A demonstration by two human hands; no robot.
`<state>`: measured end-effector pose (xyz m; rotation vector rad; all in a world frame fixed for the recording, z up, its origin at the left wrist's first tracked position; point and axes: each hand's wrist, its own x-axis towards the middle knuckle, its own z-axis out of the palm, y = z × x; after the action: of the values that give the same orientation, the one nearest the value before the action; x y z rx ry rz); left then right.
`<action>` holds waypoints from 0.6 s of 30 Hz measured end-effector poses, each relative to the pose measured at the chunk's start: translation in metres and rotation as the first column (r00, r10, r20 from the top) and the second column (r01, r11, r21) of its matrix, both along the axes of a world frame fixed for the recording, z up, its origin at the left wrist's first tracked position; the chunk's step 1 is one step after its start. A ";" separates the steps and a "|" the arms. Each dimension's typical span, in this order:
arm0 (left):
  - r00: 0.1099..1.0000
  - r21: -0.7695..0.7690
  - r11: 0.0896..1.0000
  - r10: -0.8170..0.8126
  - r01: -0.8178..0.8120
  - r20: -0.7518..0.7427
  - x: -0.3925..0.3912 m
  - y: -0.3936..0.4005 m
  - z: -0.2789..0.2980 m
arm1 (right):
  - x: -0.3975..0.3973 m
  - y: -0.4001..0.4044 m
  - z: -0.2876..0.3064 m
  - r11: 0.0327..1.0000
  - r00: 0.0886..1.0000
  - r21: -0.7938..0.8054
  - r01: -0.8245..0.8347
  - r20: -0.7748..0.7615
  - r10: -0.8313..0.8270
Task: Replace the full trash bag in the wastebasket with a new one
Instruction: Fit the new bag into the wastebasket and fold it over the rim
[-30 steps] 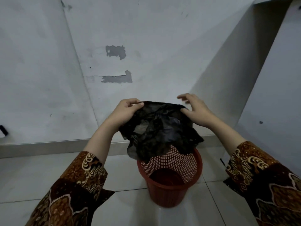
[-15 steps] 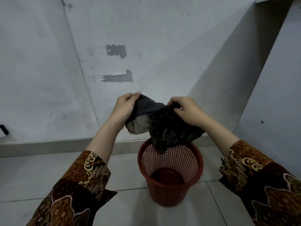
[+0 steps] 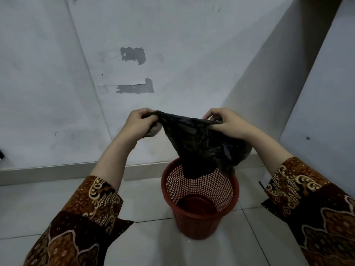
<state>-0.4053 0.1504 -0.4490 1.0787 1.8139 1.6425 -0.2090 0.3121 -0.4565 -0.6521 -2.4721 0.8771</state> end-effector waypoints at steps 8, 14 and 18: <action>0.976 -0.007 1.000 0.026 -0.025 0.214 -0.014 -0.005 -0.005 | 0.013 0.005 0.005 0.983 0.995 -0.181 0.005 -0.097 -0.023; 0.993 -0.065 0.991 0.110 -0.113 -0.048 -0.012 0.000 -0.010 | 0.010 0.012 0.003 0.951 0.923 -0.205 0.230 -0.265 -0.280; 0.973 -0.127 0.969 0.199 -0.214 -0.117 -0.022 0.002 -0.017 | 0.013 0.021 0.004 0.827 0.769 -0.439 0.352 -0.369 -0.523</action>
<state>-0.4274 0.1520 -0.4658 0.9567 2.1373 1.5708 -0.1963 0.3329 -0.4528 -0.9617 -1.6311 1.1233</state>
